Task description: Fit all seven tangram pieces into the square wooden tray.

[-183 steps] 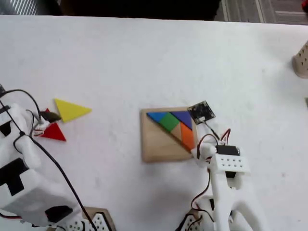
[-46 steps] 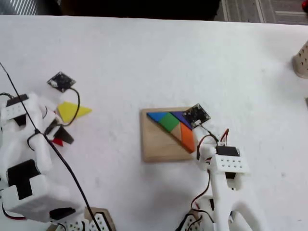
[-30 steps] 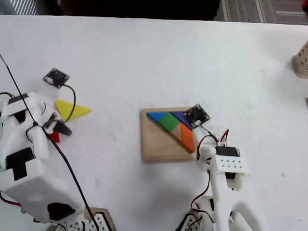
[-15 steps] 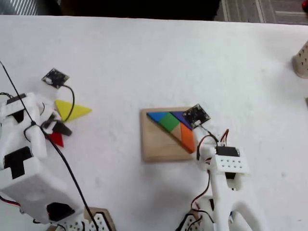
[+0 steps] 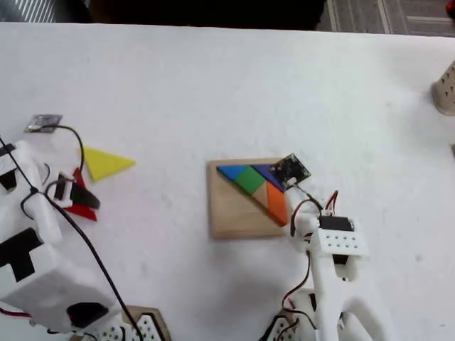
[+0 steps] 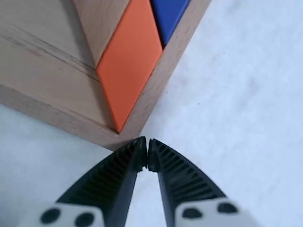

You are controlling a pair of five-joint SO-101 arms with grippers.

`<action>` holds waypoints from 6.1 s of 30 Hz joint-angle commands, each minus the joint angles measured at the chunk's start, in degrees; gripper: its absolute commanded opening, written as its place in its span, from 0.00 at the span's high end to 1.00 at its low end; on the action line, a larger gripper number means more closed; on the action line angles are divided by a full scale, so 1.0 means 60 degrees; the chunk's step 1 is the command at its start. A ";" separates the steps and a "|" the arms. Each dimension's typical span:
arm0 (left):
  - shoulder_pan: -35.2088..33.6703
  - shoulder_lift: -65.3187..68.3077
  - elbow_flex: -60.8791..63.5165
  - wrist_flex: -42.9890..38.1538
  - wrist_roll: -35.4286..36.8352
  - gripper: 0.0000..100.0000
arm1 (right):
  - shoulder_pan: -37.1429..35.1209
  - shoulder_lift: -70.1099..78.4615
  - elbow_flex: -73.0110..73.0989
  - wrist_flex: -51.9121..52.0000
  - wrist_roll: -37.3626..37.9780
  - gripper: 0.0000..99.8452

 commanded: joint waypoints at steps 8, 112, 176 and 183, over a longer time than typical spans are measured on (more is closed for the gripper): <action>-0.0916 -0.0491 -0.0059 0.0132 0.3033 0.64 | -0.0125 -0.0198 -0.0015 0.0066 0.0117 0.98; 0.0066 -0.0549 0.0630 -0.0879 0.4498 0.64 | -0.0125 -0.0198 -0.0015 0.0198 0.0571 0.98; -0.0051 -0.2117 0.1861 -0.1729 0.9656 0.64 | -0.0139 -0.0198 -0.0015 0.0212 0.0586 0.98; 0.0081 -0.1736 0.0982 -0.1011 0.9744 0.64 | -0.0139 -0.0198 -0.0015 0.0212 0.0586 0.98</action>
